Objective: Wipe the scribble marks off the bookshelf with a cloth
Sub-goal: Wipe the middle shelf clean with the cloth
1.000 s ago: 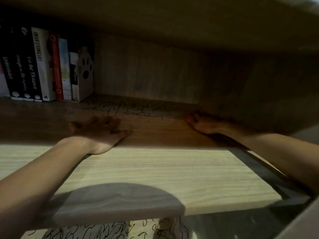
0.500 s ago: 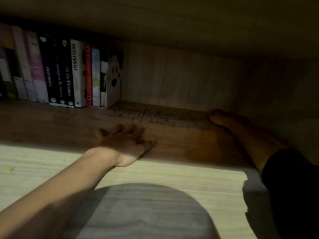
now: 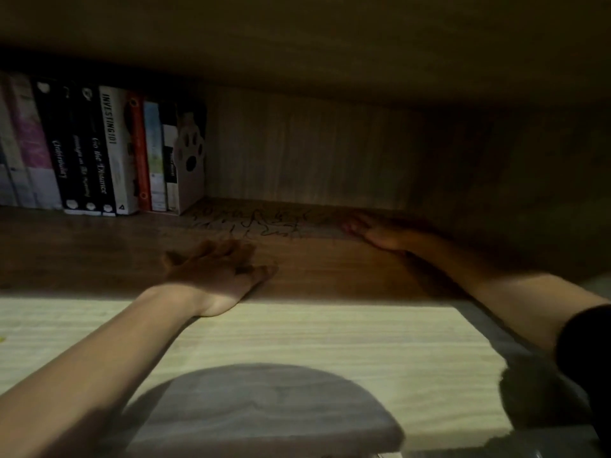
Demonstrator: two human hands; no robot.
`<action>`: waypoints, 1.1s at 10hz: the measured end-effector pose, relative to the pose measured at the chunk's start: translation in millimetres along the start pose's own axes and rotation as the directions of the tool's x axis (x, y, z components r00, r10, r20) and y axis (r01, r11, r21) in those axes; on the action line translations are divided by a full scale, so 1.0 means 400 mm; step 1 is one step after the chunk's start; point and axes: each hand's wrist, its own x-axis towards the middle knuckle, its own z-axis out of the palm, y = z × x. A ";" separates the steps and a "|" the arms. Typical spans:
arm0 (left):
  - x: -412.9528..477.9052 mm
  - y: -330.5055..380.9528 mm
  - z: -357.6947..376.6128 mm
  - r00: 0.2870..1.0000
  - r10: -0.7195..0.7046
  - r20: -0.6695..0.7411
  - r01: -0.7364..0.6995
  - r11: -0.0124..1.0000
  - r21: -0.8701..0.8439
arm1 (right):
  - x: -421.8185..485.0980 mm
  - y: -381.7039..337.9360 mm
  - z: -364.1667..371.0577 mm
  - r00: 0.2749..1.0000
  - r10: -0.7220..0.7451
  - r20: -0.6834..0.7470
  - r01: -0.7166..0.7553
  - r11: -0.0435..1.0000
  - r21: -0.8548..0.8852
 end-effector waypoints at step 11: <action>-0.201 -0.174 -0.087 1.000 -0.009 -0.025 0.008 0.999 -0.041 | -0.566 -0.297 -0.059 0.908 0.418 0.028 -0.411 0.902 -0.130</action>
